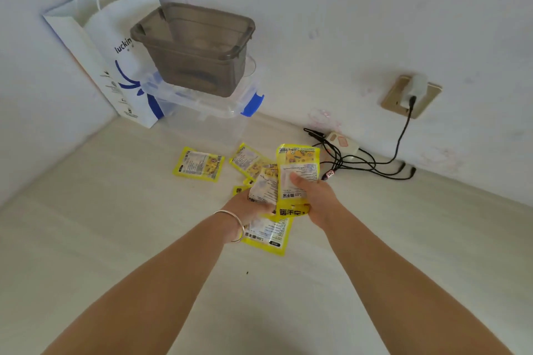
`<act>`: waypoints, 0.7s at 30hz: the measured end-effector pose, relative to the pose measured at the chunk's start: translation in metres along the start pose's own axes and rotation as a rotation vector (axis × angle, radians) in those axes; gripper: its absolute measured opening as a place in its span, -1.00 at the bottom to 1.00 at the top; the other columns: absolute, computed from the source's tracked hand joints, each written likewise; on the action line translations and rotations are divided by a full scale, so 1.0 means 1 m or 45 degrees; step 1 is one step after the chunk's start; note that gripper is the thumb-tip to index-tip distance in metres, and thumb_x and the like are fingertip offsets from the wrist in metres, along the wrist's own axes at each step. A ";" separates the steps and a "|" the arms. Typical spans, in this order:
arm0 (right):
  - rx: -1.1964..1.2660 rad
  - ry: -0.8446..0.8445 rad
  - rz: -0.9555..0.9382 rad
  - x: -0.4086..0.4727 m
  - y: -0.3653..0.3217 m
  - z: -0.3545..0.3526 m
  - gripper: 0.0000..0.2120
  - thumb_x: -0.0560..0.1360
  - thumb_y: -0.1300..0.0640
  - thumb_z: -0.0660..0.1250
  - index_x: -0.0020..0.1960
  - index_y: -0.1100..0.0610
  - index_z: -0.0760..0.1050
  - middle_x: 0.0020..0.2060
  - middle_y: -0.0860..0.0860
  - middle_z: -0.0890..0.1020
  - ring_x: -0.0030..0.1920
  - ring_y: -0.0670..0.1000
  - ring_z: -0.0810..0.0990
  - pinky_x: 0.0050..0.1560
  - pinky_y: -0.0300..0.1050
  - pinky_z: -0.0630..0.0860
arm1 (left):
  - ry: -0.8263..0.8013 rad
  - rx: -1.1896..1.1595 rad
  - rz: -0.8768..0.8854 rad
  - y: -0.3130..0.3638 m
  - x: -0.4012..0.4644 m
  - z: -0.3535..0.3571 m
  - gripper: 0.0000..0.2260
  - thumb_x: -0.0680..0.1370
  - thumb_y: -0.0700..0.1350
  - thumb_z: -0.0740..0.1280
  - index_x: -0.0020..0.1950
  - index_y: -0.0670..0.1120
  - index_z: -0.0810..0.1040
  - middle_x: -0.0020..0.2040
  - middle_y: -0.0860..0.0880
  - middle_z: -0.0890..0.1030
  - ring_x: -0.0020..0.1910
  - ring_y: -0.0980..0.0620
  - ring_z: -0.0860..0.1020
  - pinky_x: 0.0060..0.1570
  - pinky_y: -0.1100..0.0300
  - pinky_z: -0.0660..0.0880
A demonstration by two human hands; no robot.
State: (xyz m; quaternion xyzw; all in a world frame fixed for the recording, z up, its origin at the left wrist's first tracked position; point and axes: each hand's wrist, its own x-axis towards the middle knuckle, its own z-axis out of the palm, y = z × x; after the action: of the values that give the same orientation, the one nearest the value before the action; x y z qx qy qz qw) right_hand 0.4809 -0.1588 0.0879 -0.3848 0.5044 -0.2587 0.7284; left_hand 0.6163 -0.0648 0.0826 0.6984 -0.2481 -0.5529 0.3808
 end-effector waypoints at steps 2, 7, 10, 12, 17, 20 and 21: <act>-0.023 0.124 -0.006 -0.019 0.006 -0.025 -0.93 0.47 0.18 0.39 -0.04 0.10 0.57 -0.05 0.12 0.67 0.01 0.19 0.65 0.14 0.17 0.55 | -0.107 -0.037 -0.026 0.000 -0.006 0.017 -0.85 0.44 -0.05 0.43 -0.01 0.00 0.59 0.01 -0.05 0.65 0.09 -0.10 0.58 0.25 -0.10 0.45; -0.023 0.337 -0.015 -0.082 0.035 -0.084 -0.91 0.45 0.16 0.42 -0.05 0.10 0.58 0.04 0.17 0.68 0.05 0.21 0.65 0.17 0.21 0.54 | -0.274 0.095 0.019 -0.010 -0.025 0.076 -0.70 0.55 0.06 0.29 0.19 -0.07 0.54 0.09 0.00 0.57 0.13 -0.03 0.51 0.22 0.05 0.41; 0.082 0.471 -0.031 -0.122 0.057 -0.121 -0.93 0.45 0.16 0.43 -0.07 0.10 0.58 0.03 0.18 0.67 0.06 0.23 0.65 0.17 0.22 0.54 | -0.414 0.143 -0.001 -0.015 -0.042 0.120 -0.86 0.54 0.01 0.31 -0.04 -0.03 0.58 0.01 -0.11 0.66 0.04 -0.16 0.63 0.14 -0.17 0.53; 0.148 0.566 -0.018 -0.148 0.074 -0.147 -0.91 0.45 0.15 0.43 -0.06 0.12 0.58 0.01 0.17 0.68 0.06 0.24 0.65 0.16 0.23 0.54 | -0.479 0.184 -0.030 -0.021 -0.053 0.151 -0.92 0.54 -0.04 0.34 -0.07 -0.04 0.57 -0.01 -0.15 0.67 0.03 -0.19 0.64 0.11 -0.22 0.53; 0.397 0.872 -0.016 -0.219 0.118 -0.215 -0.92 0.45 0.12 0.42 -0.08 0.10 0.58 0.01 0.18 0.68 0.03 0.22 0.66 0.14 0.23 0.55 | -0.637 0.291 -0.040 -0.034 -0.090 0.246 -0.97 0.51 -0.15 0.38 -0.13 -0.04 0.57 -0.04 -0.20 0.65 0.01 -0.21 0.63 0.13 -0.26 0.50; 0.565 1.011 -0.014 -0.260 0.147 -0.254 -0.87 0.44 0.11 0.44 -0.03 0.11 0.60 -0.02 0.16 0.70 0.00 0.20 0.67 0.13 0.23 0.56 | -0.750 0.374 -0.048 -0.050 -0.116 0.309 -0.93 0.49 -0.20 0.39 -0.13 -0.04 0.56 -0.10 -0.17 0.64 -0.01 -0.21 0.61 0.16 -0.26 0.49; 0.607 1.048 -0.026 -0.272 0.156 -0.269 -0.84 0.44 0.12 0.44 0.01 0.11 0.61 -0.03 0.15 0.70 0.00 0.19 0.68 0.12 0.23 0.56 | -0.785 0.418 -0.055 -0.055 -0.125 0.329 -0.94 0.48 -0.19 0.40 -0.14 -0.04 0.58 -0.08 -0.18 0.65 0.02 -0.23 0.62 0.16 -0.26 0.49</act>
State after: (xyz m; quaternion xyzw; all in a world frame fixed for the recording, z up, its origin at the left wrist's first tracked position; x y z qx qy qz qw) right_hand 0.1312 0.0580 0.0530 -0.0774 0.6738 -0.5052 0.5337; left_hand 0.2627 -0.0211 0.0789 0.5555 -0.4221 -0.6987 0.1586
